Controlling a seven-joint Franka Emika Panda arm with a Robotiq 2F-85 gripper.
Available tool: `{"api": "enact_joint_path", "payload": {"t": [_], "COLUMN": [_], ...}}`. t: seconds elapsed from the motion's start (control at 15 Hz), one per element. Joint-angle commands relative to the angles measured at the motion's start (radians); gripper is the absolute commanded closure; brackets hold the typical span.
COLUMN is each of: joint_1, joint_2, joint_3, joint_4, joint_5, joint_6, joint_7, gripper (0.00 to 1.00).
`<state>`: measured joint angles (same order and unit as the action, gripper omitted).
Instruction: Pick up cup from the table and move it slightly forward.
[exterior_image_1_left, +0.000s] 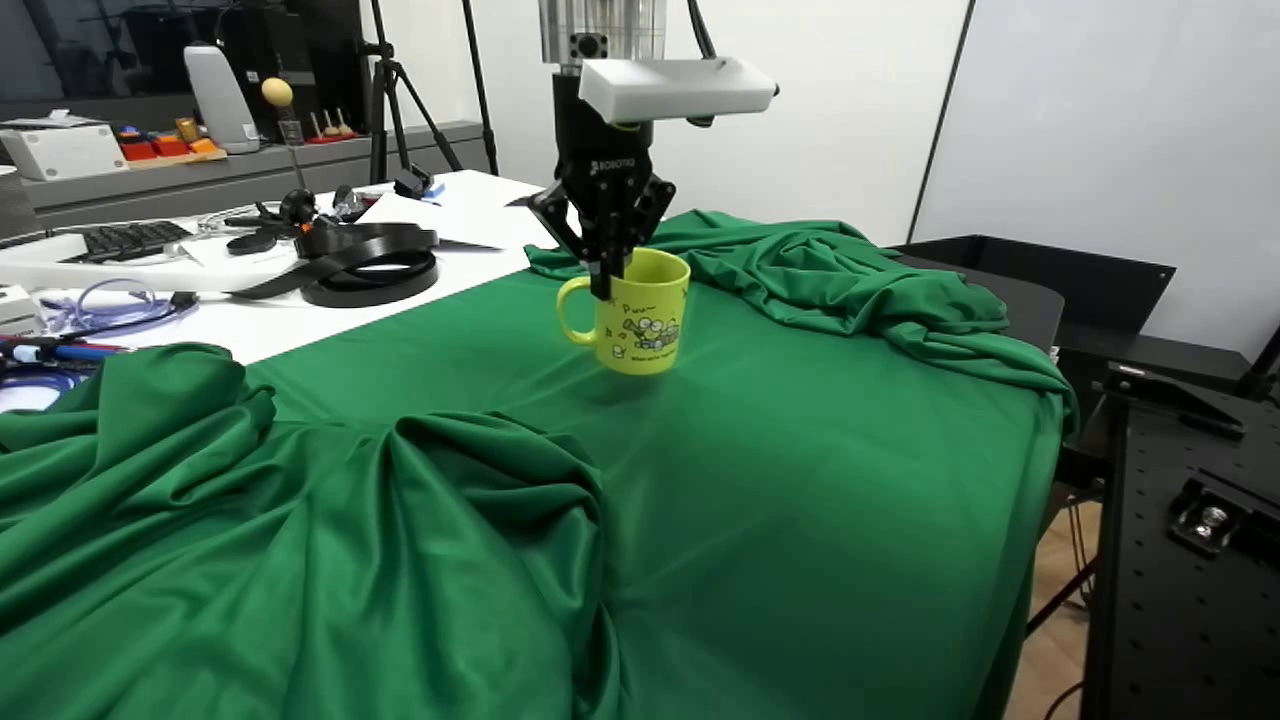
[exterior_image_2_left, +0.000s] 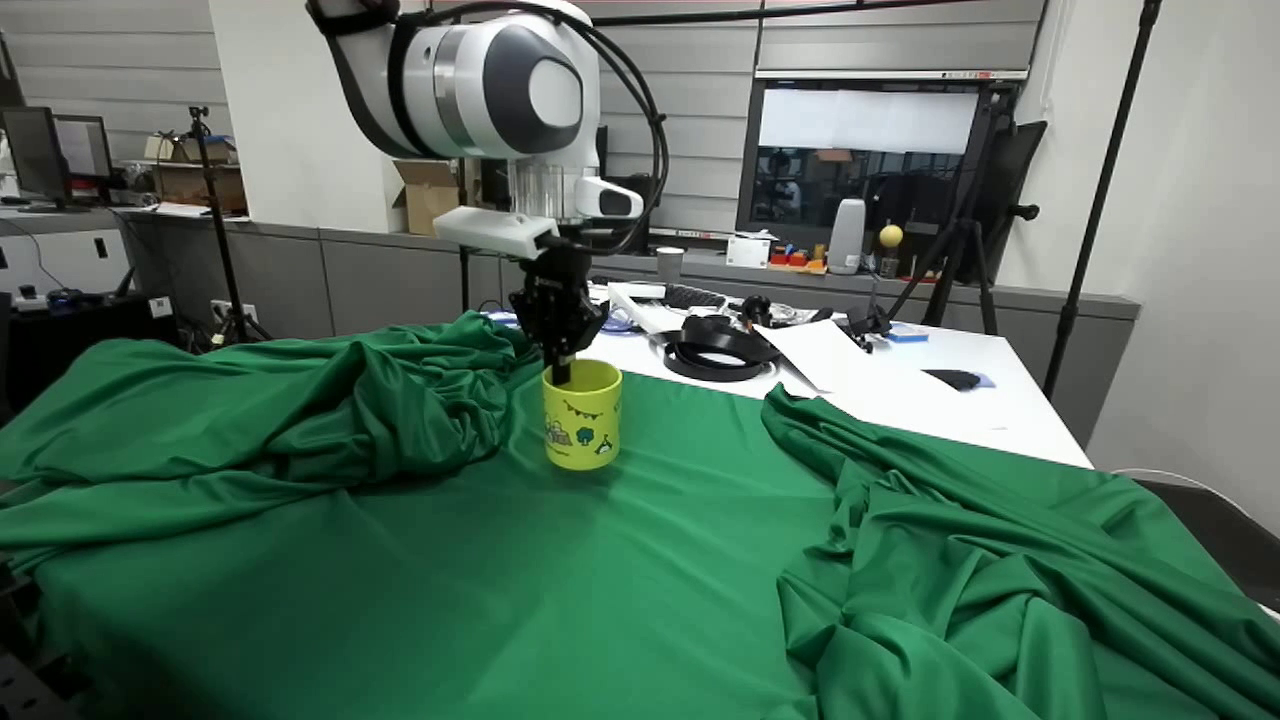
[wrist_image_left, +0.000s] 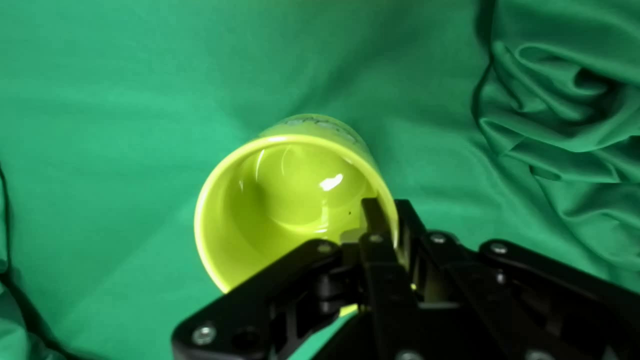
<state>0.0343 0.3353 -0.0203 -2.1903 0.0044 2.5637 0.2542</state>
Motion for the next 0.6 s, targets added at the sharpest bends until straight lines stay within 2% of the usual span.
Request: {"api": "enact_joint_path", "payload": {"t": [0.0,0.53], "joint_1": [0.016,0.033], "joint_2": [0.032,0.116], "joint_3": [0.020,0.052], "joint_4": [0.083,0.159], "joint_5": [0.028,0.056], "joint_6": [-0.058,-0.114], "joint_7": [-0.017,-0.042], "gripper": [0.98,0.98]}}
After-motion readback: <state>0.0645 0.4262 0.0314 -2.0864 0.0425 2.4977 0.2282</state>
